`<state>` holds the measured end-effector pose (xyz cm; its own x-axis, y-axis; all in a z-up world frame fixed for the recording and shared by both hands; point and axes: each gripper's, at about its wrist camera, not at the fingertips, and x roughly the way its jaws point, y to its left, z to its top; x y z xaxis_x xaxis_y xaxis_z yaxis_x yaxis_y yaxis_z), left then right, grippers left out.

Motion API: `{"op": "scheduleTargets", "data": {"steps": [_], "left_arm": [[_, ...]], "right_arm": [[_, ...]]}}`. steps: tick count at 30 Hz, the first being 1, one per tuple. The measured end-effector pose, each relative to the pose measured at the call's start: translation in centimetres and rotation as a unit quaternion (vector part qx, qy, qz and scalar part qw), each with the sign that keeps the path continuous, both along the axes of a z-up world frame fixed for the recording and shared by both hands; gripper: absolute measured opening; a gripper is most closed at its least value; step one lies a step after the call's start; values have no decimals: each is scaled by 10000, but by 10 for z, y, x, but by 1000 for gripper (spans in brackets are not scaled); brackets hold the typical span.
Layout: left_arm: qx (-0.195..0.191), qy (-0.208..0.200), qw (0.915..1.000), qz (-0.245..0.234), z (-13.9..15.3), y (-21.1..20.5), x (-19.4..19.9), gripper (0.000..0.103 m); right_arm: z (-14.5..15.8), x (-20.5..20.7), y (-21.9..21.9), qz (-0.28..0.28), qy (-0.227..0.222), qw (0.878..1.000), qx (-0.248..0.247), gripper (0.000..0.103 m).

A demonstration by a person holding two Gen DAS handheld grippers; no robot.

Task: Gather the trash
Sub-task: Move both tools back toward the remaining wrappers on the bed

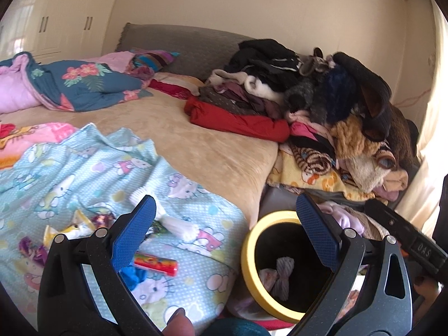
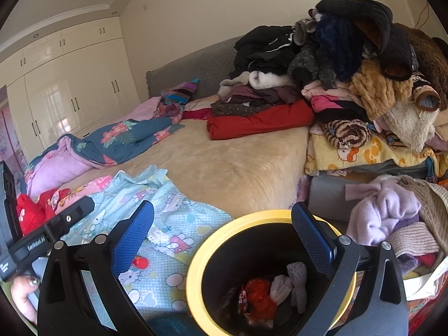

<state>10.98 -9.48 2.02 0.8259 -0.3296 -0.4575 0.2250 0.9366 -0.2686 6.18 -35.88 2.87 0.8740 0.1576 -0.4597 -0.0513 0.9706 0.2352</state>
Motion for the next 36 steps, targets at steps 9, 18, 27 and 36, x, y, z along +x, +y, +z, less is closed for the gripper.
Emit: {"op": "scheduleTargets", "data": {"steps": [9,18,27,36], "left_arm": [[-144,-62,9992,374,-1,36,-3,92],[-243,-43,9970,740,-5,73,-1,92],[-265,58,9934,1110,-16,114,2,92],[-236,246,9894,1411,-33,149,7,92]], "right_arm": [[-1,3,33,306,26,9994,-130,96],[-7,10,71,677,129,9973,-247,96],[-15,23,114,1119,256,9927,-370,96],[-36,35,151,1581,477,9845,-593,96]]}}
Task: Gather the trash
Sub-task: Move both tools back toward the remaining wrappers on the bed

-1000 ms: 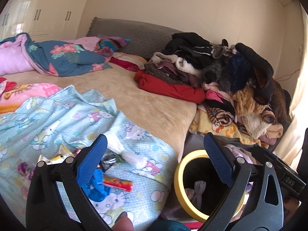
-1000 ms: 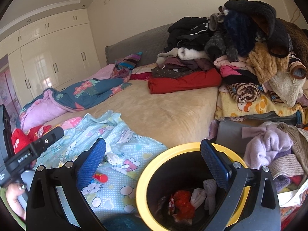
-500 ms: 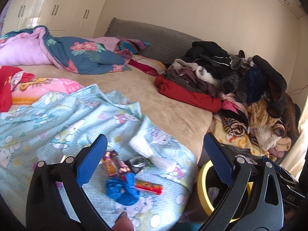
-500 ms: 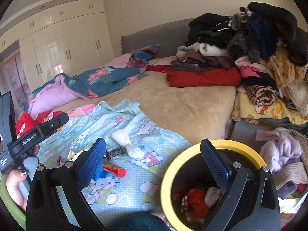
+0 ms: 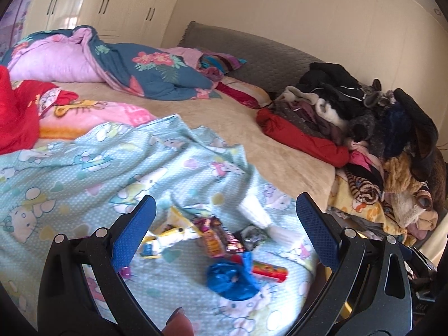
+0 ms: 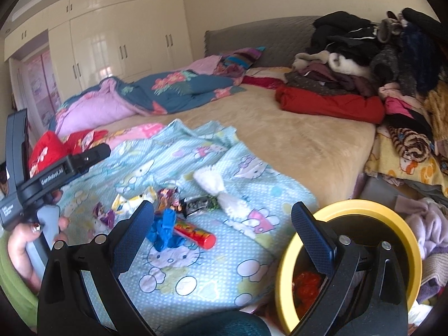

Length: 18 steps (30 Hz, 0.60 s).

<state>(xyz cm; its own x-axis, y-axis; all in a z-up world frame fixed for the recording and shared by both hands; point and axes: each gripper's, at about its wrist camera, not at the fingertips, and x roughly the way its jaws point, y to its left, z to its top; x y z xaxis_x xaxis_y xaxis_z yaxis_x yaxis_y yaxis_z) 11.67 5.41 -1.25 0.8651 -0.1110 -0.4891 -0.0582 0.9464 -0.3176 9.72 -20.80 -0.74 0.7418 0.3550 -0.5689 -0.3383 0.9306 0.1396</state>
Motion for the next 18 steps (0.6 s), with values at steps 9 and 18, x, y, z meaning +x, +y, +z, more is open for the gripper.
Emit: {"op": "scheduleTargets", "data": {"steps": [9,18], "left_arm": [[36,394,9989,236,-26,30,6,92],[123,993,9948,167,-60,46,17,89]], "right_arm": [[-24,18,27,528,317,9976,-309,96],[-52,41,42,817,661,9918,-734,96]]}}
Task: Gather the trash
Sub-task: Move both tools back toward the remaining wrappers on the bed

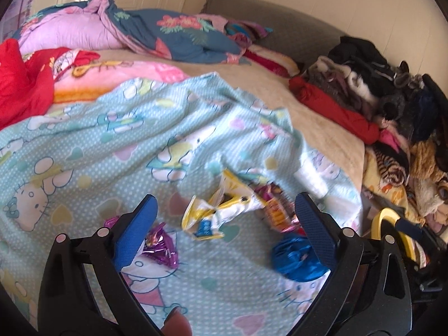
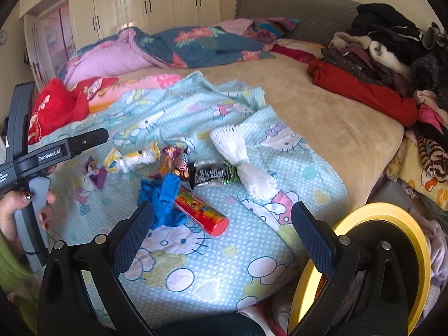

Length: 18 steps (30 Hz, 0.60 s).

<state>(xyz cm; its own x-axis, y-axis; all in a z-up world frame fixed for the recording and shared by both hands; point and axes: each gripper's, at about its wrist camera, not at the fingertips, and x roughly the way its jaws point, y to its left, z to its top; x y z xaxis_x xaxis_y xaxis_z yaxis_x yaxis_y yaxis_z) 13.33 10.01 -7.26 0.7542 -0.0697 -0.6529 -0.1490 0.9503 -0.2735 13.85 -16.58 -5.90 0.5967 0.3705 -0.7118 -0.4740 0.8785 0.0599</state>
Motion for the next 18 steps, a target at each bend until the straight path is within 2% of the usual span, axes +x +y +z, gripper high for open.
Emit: {"op": "scheduleTargets", "data": {"steps": [5,12,18], "left_arm": [[24,218,9998,-34,-14,7,11,84],[232,579,9977,-282,-29,6,33,75],[402,769,9952,-444,-40,2,44,70]], "right_arm": [[-13,13,4,68,178,9998,-101,95],[-33,29,14,426,563,9973,-193,79],[-46,38,29,820,681,9930,-514,67]]}}
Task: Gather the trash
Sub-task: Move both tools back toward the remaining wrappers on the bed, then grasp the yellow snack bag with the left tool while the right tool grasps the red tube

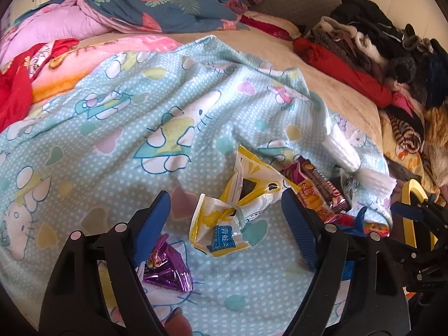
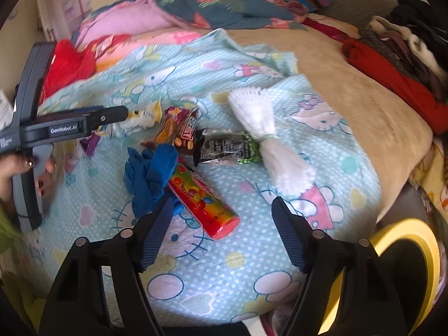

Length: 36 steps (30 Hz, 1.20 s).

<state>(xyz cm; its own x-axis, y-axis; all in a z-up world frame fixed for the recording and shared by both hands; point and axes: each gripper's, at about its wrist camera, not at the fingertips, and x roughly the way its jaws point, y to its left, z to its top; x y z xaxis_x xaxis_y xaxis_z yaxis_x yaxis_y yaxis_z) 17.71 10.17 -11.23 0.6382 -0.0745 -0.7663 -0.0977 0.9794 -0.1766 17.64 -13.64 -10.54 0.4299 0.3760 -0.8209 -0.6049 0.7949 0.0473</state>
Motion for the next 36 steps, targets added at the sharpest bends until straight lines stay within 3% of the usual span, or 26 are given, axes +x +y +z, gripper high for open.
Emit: {"op": "scheduleTargets", "data": {"steps": [11,17,23,26,36], "left_arm": [[62,146,9996,-252,-12,-12,13,63],[38,222,9989,-422,-18,-20,14,58],[100,273,9986,-447,-20,-23,13,37],[39,282,9986,-437,-19,-22,11,32],[-249,-15,9993,-268,1,-17,-8,27]], "right_arm": [[-29,7,27,569,220,9975,-348,47],[-24,6,20,447,446,9980,-74,37],[-15,-4,11,282,677,9970,258,31],[-11,-9,7,159,753,9962,409,30],[10,-25,-4,-58,716,9943,788,26]]}}
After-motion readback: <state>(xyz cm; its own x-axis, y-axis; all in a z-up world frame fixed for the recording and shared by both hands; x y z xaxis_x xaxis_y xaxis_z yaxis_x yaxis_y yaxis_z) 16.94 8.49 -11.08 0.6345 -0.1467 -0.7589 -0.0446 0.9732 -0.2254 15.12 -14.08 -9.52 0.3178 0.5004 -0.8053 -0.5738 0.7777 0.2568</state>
